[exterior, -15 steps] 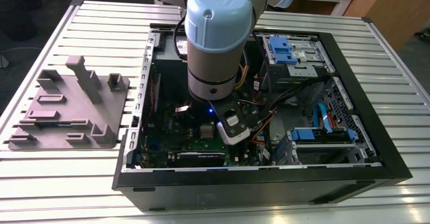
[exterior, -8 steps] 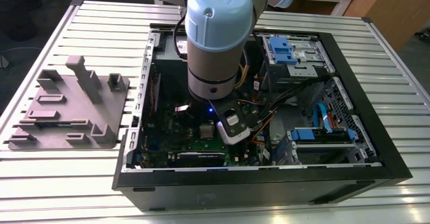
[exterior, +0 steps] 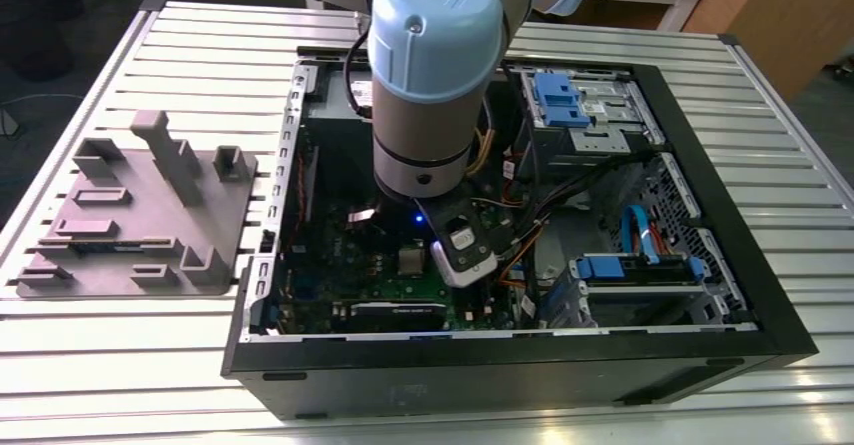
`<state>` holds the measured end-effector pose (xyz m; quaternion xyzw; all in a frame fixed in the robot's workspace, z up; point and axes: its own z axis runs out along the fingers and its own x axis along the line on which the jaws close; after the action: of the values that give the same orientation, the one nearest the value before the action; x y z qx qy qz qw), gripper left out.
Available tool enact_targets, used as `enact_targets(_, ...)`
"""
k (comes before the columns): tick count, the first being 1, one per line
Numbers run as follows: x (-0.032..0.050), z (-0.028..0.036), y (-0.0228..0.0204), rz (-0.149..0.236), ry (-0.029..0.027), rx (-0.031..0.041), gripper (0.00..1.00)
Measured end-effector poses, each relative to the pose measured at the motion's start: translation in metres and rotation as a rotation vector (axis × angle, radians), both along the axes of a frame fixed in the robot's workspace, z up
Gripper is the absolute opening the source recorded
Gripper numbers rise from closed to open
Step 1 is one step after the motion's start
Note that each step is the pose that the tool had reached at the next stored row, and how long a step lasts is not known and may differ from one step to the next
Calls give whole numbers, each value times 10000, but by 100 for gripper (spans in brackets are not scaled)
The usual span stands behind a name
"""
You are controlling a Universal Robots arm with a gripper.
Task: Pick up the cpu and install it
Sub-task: 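Place the cpu into insertion slot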
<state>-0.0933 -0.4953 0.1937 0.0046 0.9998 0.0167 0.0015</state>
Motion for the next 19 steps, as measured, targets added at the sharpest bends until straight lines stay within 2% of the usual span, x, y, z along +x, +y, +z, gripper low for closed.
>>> enact_targets(6,0,1,-1,0,2,-3,38)
enact_targets(8,-1,1,0,-1,6,-3,35)
enact_targets(9,-1,1,-1,-1,5,-3,30)
enact_targets(17,-1,0,0,-2,6,1,31)
enact_targets(18,-1,0,0,-2,6,0,37)
enact_targets(19,-1,0,0,-1,6,0,37)
